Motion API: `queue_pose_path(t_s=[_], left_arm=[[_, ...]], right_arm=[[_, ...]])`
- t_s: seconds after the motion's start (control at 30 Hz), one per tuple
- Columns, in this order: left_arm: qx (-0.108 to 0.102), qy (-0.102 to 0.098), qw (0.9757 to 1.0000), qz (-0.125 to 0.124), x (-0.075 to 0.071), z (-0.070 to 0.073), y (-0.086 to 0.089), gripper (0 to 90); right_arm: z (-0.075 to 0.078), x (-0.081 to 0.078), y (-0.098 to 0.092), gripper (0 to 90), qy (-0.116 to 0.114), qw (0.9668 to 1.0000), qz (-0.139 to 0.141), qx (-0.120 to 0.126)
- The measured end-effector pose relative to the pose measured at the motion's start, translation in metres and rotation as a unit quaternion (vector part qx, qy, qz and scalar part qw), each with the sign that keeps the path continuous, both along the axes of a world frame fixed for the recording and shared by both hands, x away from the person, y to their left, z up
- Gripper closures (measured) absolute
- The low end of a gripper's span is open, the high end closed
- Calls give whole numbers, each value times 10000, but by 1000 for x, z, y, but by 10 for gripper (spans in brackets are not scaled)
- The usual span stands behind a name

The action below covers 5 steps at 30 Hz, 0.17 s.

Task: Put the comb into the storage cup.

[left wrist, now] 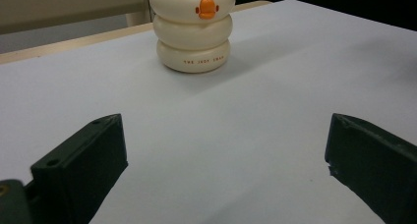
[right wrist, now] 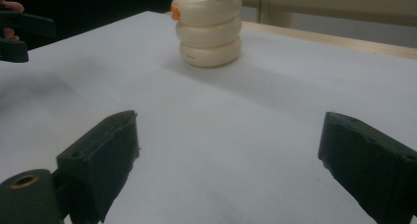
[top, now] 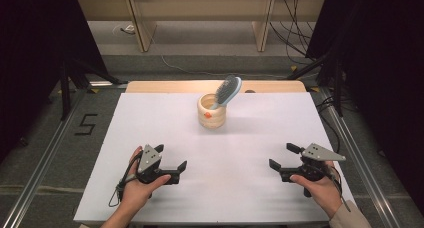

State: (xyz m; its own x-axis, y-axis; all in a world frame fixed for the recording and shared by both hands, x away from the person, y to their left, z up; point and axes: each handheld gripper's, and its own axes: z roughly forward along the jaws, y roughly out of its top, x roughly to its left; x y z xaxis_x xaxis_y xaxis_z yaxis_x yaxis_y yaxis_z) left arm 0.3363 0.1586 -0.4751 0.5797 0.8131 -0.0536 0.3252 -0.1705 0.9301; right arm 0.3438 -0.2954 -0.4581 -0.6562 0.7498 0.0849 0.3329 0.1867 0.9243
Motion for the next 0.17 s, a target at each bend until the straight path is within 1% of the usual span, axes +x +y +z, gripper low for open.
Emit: queue_pose_path(t_s=[0.17], left_arm=[[11, -3, 10000, 1, 1, 0, 0, 17]], right_arm=[[-1, 1, 0, 114, -30, 10000, -3, -6]])
